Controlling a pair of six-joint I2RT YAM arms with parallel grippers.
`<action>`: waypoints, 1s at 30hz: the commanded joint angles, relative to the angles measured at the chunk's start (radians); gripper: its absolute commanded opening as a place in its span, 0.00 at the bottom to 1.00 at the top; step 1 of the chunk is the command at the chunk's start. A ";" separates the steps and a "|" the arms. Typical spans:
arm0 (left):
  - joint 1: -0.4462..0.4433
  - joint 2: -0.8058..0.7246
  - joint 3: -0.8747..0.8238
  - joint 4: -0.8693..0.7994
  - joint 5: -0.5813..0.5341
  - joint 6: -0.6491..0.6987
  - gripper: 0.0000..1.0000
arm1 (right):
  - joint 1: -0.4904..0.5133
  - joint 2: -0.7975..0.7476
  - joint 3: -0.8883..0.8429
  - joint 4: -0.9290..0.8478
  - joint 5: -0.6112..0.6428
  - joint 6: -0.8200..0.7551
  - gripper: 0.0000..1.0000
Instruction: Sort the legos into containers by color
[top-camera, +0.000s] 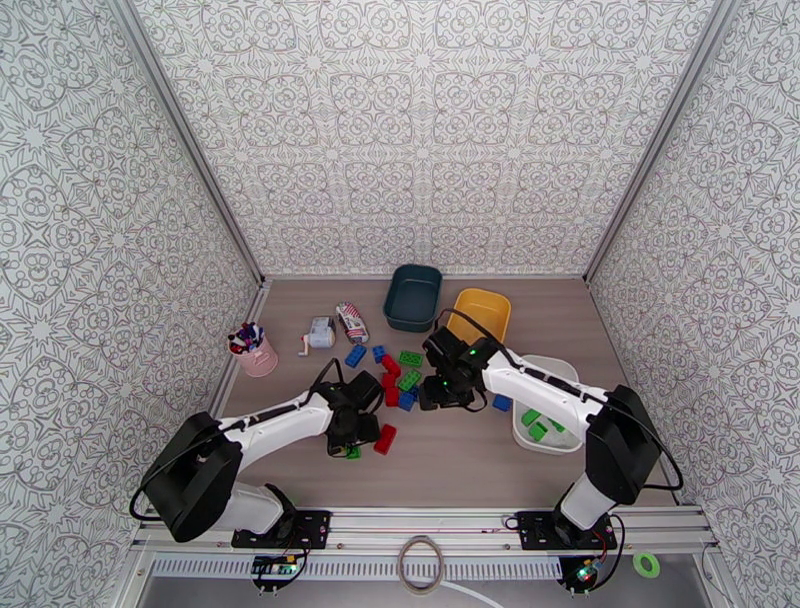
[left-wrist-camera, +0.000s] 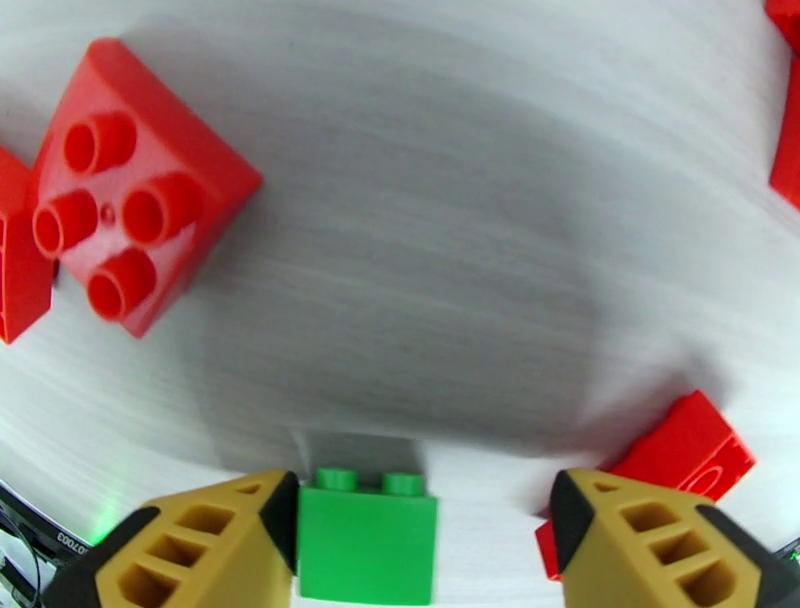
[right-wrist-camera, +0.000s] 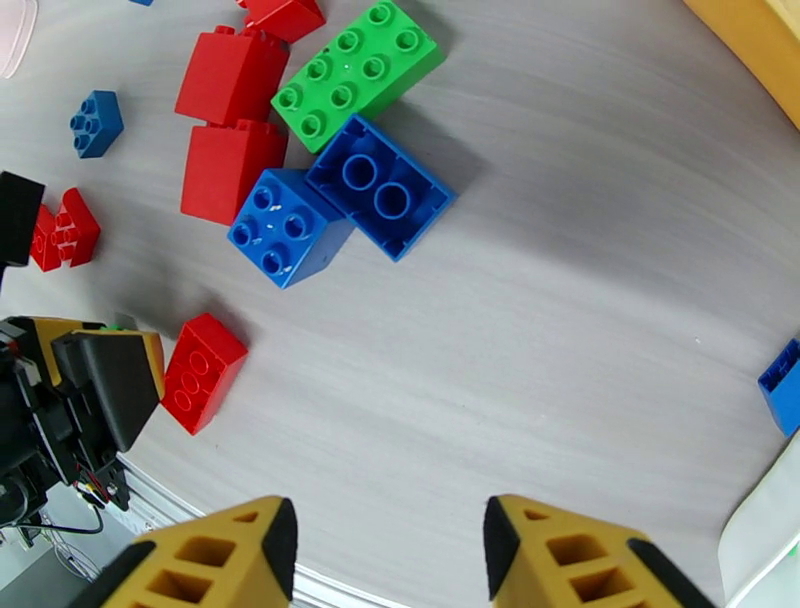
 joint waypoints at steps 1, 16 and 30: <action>-0.008 -0.013 -0.024 -0.024 -0.003 -0.027 0.66 | -0.001 -0.032 -0.026 0.002 0.017 0.014 0.54; -0.019 -0.079 0.014 -0.075 -0.006 -0.039 0.34 | -0.084 -0.112 -0.038 -0.119 0.200 0.074 0.56; -0.041 0.048 0.367 0.049 0.109 0.048 0.32 | -0.215 -0.212 -0.038 -0.251 0.276 0.054 0.79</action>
